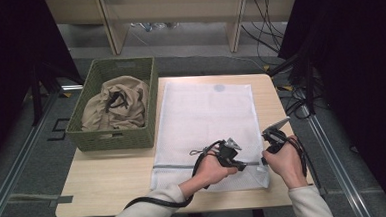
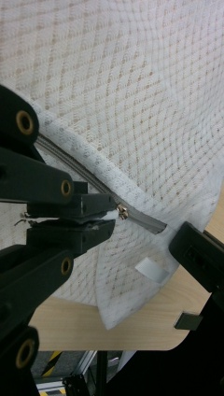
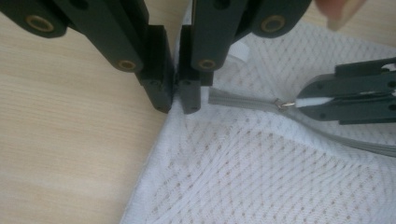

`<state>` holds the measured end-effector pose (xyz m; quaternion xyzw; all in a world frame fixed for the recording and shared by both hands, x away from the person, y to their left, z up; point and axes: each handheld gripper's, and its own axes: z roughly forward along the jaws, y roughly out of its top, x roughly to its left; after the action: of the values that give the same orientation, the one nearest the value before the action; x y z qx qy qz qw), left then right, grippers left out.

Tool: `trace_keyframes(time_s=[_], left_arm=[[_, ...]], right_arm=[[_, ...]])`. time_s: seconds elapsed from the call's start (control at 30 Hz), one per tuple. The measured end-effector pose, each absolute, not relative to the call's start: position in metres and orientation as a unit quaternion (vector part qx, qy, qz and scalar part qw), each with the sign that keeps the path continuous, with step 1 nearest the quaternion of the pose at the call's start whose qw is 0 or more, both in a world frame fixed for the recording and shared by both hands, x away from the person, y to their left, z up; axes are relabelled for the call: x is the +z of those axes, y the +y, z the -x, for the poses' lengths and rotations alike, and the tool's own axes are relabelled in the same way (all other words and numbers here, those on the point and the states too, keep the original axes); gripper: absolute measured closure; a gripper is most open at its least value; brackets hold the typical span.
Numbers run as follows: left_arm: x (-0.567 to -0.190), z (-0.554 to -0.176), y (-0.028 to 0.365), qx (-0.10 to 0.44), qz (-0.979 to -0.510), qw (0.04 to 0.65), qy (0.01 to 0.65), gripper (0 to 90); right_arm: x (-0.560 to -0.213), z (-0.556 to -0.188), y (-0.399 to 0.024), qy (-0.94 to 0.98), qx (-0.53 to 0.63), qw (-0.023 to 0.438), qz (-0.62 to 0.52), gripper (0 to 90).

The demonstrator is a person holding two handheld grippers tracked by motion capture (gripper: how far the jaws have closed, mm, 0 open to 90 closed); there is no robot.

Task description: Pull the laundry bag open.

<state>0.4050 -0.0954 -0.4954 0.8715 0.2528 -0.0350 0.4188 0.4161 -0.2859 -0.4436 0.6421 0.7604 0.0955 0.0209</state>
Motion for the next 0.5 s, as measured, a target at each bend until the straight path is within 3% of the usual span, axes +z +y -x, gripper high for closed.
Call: trace_keyframes(time_s=[0.5], left_arm=[[-0.4946, -0.4028, -0.0862, -0.037, -0.871, 0.414, 0.262, 86.7]], right_arm=[[-0.4473, -0.4161, -0.2839, 0.755, 0.099, 0.019, -0.647, 86.6]])
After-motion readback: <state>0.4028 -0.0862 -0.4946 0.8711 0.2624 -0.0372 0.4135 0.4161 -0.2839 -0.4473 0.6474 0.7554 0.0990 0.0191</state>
